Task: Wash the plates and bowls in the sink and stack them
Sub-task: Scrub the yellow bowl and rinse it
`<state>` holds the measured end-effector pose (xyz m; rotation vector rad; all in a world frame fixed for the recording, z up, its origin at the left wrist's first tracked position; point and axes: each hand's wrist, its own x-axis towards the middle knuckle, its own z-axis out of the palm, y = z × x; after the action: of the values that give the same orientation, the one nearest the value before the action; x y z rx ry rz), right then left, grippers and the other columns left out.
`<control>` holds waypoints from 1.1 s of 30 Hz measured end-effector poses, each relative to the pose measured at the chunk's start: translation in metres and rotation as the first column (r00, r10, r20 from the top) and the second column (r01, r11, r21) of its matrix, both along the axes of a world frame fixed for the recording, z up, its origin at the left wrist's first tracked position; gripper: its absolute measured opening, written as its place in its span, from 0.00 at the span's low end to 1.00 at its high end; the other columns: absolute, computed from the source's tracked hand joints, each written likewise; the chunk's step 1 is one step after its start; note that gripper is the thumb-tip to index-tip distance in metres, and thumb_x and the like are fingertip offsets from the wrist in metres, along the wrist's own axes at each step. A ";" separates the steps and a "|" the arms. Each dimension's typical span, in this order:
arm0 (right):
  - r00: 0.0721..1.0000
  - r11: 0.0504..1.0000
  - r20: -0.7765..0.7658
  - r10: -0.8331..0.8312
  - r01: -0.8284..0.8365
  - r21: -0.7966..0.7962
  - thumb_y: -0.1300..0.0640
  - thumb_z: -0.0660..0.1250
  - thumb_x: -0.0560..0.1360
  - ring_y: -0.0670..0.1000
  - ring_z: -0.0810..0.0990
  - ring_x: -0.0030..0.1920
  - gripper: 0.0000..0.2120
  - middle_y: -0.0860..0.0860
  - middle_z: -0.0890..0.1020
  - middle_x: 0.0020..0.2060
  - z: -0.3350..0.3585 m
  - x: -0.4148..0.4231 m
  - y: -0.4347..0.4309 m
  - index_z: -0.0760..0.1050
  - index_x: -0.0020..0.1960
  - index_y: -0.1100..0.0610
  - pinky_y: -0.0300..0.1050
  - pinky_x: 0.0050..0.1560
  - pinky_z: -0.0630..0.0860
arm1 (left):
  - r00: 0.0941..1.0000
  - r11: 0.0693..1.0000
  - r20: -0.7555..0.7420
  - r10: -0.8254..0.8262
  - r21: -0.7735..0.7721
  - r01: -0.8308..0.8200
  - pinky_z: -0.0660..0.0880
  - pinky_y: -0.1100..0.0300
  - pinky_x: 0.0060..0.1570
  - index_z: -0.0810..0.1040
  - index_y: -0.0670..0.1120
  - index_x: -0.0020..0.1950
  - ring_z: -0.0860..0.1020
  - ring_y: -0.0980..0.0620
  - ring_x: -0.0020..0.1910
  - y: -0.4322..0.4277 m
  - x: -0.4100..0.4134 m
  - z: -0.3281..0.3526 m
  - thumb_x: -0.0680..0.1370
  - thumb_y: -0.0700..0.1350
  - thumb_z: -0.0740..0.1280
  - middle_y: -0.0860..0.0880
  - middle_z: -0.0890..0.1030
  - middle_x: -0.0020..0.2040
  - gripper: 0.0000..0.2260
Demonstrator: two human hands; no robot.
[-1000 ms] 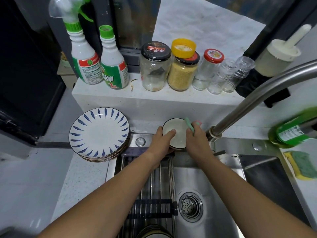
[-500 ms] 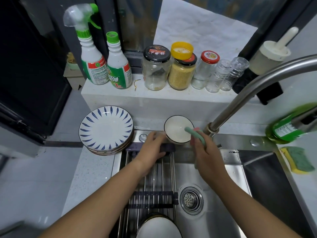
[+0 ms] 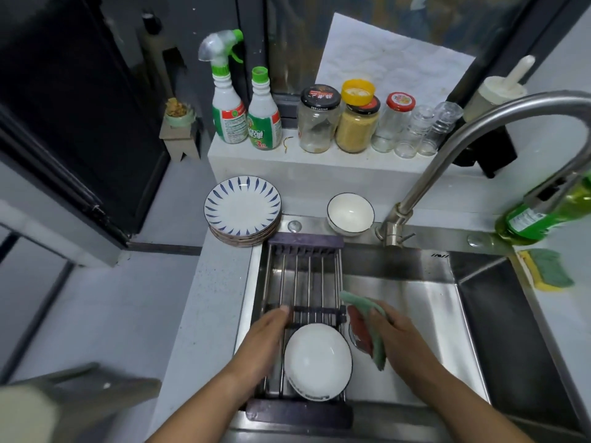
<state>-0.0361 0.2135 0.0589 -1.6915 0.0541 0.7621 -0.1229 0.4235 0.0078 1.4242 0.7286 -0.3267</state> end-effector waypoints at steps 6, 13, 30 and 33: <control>0.998 1.000 0.062 0.018 -0.018 -0.005 0.50 0.60 0.84 0.66 0.77 0.43 0.13 0.47 0.83 0.48 -0.009 -0.030 0.002 0.83 0.55 0.40 0.70 0.56 0.77 | 0.999 0.999 0.024 0.042 -0.016 -0.042 0.68 0.54 0.72 0.80 0.53 0.67 0.76 0.55 0.67 -0.022 -0.033 -0.001 0.83 0.65 0.56 0.54 0.80 0.67 0.23; 0.998 0.998 0.002 -0.063 0.063 0.001 0.42 0.65 0.75 0.56 0.82 0.47 0.09 0.66 0.82 0.49 -0.006 -0.050 0.003 0.84 0.50 0.39 0.63 0.60 0.78 | 0.994 0.995 0.058 0.089 -0.051 -0.087 0.72 0.66 0.58 0.78 0.58 0.65 0.77 0.62 0.62 -0.046 -0.050 -0.009 0.85 0.62 0.53 0.58 0.82 0.60 0.19; 0.986 0.987 0.052 -0.155 0.152 0.059 0.56 0.57 0.85 0.53 0.77 0.40 0.19 0.53 0.83 0.40 -0.006 -0.066 -0.009 0.84 0.50 0.39 0.55 0.46 0.76 | 0.939 0.963 0.215 0.268 -0.078 -0.257 0.73 0.68 0.61 0.73 0.55 0.74 0.74 0.62 0.66 -0.072 -0.051 0.005 0.85 0.55 0.59 0.56 0.76 0.70 0.18; 0.978 0.973 0.021 -0.208 0.205 0.108 0.58 0.56 0.85 0.52 0.79 0.40 0.17 0.55 0.84 0.42 0.001 -0.062 -0.020 0.84 0.54 0.47 0.52 0.43 0.76 | 0.935 0.971 0.263 0.237 -0.054 -0.231 0.73 0.74 0.52 0.75 0.63 0.69 0.75 0.71 0.59 -0.077 -0.047 0.023 0.87 0.50 0.57 0.64 0.77 0.65 0.14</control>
<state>-0.0983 0.1938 0.0597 -1.5686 0.1626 0.5716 -0.1695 0.3461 0.0312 1.3126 0.6608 0.0444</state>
